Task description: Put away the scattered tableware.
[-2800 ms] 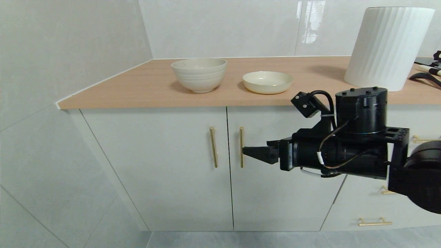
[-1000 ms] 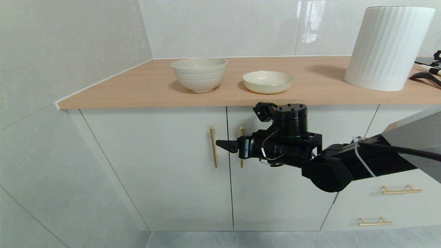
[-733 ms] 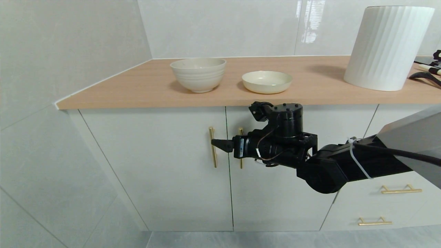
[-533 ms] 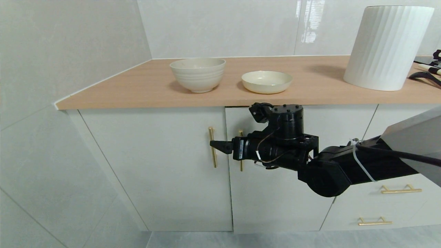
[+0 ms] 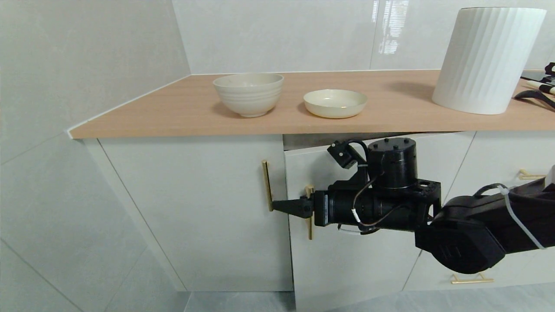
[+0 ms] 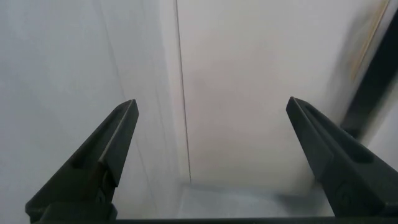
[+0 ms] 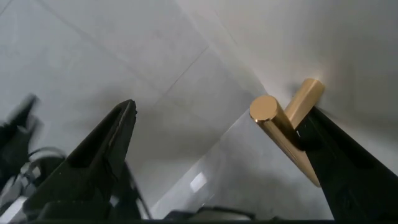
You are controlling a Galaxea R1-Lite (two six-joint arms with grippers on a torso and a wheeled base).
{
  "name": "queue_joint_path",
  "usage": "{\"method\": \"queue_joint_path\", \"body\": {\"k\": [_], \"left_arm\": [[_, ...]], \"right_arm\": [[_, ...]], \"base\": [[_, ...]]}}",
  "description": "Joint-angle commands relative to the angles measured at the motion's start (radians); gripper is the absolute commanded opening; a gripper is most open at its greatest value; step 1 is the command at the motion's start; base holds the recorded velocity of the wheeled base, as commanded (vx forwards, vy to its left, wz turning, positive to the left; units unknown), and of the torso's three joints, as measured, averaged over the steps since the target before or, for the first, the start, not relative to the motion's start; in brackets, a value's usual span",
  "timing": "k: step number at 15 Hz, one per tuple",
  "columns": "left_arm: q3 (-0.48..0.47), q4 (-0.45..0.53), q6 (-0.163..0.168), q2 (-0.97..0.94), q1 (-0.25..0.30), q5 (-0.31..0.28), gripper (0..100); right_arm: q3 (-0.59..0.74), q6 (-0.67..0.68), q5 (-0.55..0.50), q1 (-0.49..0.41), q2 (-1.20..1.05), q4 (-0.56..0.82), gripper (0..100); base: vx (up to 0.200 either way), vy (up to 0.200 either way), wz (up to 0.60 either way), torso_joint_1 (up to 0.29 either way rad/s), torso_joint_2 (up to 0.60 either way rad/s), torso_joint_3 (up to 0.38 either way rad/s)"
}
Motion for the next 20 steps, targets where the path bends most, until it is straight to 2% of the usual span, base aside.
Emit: {"method": "queue_joint_path", "body": {"k": [1,2,3,4,5,6,7,8,9,10,11,12,13,14,15,17,18,20], "left_arm": [[-0.152,0.053,0.031,0.046,-0.011,-0.115,100],[-0.230,0.148,0.085,0.109,-0.011,-0.214,100],[-0.290,0.213,0.111,0.184,-0.011,-0.290,100],[-0.345,0.239,0.115,0.344,-0.011,-0.382,100],[-0.360,0.239,0.115,0.419,-0.011,-0.412,100],[-0.398,0.231,0.118,0.635,-0.025,-0.453,100],[-0.435,0.205,0.103,0.762,-0.065,-0.461,100],[-0.458,0.154,0.071,0.859,-0.116,-0.461,100],[-0.478,0.091,0.028,0.936,-0.196,-0.451,100],[-0.492,0.073,0.005,0.976,-0.255,-0.428,100],[-0.514,0.068,-0.021,1.031,-0.370,-0.346,100],[-0.527,0.056,-0.044,1.103,-0.455,-0.273,100],[-0.544,0.022,-0.067,1.164,-0.512,-0.234,100],[-0.549,-0.013,-0.086,1.197,-0.539,-0.224,100],[-0.550,-0.067,-0.106,1.220,-0.571,-0.224,100],[-0.552,-0.091,-0.162,1.215,-0.636,-0.235,100],[-0.553,-0.094,-0.169,1.218,-0.654,-0.237,0],[-0.563,-0.100,-0.167,1.232,-0.667,-0.238,0]], "right_arm": [[0.056,0.005,0.018,0.002,-0.046,0.000,100],[0.083,0.004,0.035,0.006,-0.072,0.000,100],[0.106,0.004,0.044,0.016,-0.097,0.000,100],[0.137,0.004,0.053,0.028,-0.128,0.000,100],[0.149,0.004,0.056,0.034,-0.137,0.000,100],[0.169,0.004,0.063,0.042,-0.152,0.000,100],[0.174,0.004,0.063,0.048,-0.154,0.000,100],[0.177,0.004,0.063,0.052,-0.154,0.000,100],[0.181,0.004,0.064,0.054,-0.152,0.000,100],[0.186,0.004,0.064,0.056,-0.152,0.000,100],[0.188,0.002,0.064,0.057,-0.147,0.000,100],[0.188,0.002,0.064,0.059,-0.146,0.000,100],[0.188,0.002,0.064,0.062,-0.146,0.000,100],[0.188,0.002,0.064,0.062,-0.144,0.000,100],[0.191,0.002,0.064,0.063,-0.143,0.000,100],[0.197,0.002,0.066,0.069,-0.129,0.000,100],[0.197,0.002,0.066,0.077,-0.126,-0.005,100],[0.200,0.002,0.066,0.083,-0.124,-0.012,100]], "base": [[0.000,0.000,0.00,0.000,0.00,0.000],[0.000,0.000,0.00,0.000,0.00,0.000],[0.000,0.000,0.00,0.000,0.00,0.000],[0.000,0.000,0.00,0.000,0.00,0.000],[0.000,0.000,0.00,0.000,0.00,0.000],[0.000,0.000,0.00,0.000,0.00,0.000],[0.000,0.000,0.00,0.000,0.00,0.000],[0.000,0.000,0.00,0.000,0.00,0.000],[0.000,0.000,0.00,0.000,0.00,0.000],[0.000,0.000,0.00,0.000,0.00,0.000],[0.000,0.000,0.00,0.000,0.00,0.000],[0.000,0.000,0.00,0.000,0.00,0.000],[0.000,0.000,0.00,0.000,0.00,0.000],[0.000,0.000,0.00,0.000,0.00,0.000],[0.000,0.000,0.00,0.000,0.00,0.000],[0.000,0.000,0.00,0.000,0.00,0.000],[0.000,0.000,0.00,0.000,0.00,0.000],[0.000,0.000,0.00,0.000,0.00,0.000]]}}
